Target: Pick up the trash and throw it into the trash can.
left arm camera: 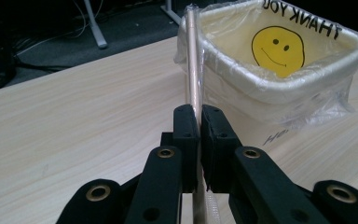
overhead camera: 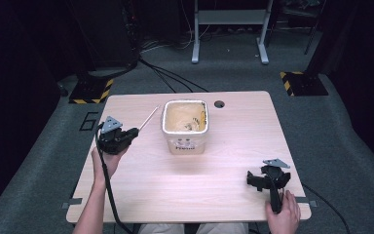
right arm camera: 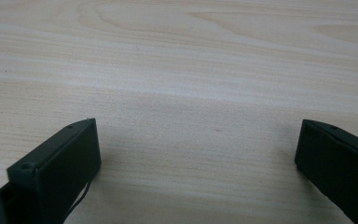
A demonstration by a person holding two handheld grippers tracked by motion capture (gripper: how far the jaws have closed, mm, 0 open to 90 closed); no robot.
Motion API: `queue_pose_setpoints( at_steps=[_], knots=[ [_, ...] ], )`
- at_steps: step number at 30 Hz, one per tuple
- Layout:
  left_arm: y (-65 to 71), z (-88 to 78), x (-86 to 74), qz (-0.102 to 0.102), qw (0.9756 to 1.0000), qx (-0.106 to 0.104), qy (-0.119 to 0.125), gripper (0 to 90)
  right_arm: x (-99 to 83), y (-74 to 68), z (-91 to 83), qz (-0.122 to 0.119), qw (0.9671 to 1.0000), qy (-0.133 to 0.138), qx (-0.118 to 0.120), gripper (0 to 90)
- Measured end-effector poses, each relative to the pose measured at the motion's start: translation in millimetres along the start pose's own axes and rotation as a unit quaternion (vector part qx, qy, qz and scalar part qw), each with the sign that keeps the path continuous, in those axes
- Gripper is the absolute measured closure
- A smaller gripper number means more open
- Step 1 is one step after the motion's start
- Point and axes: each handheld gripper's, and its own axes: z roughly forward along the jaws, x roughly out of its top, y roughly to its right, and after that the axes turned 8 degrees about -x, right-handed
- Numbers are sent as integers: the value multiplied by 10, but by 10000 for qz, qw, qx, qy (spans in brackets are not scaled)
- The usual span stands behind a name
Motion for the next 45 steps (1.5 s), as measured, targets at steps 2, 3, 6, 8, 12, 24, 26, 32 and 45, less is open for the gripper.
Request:
queue_pose_setpoints(
  at_steps=[2,3,6,8,12,24,26,32,45],
  knots=[
    [9,11,43,23,10000,-10,-6,850,0,2,1,-8,10000,5,7,0],
    [9,11,43,23,10000,-10,-6,850,0,0,0,-1,10000,0,0,0],
    [28,26,91,63,10000,-21,24,850,0,1,0,-6,10000,2,-2,0],
    [38,38,137,81,9999,-34,54,850,0,-1,0,8,10000,-4,8,0],
    [54,65,217,134,9999,-71,67,850,0,2,0,-8,10000,3,1,0],
    [141,176,460,304,9993,-178,125,850,0,0,0,2,10000,-1,-1,0],
    [148,199,489,303,9992,-203,132,850,0,-1,-1,7,10000,-4,-1,0],
    [178,264,580,369,9989,-259,134,850,0,0,0,-1,10000,-1,3,0],
    [268,474,833,482,9978,-422,190,850,0,-2,-1,14,10000,-6,3,0]
  ],
)
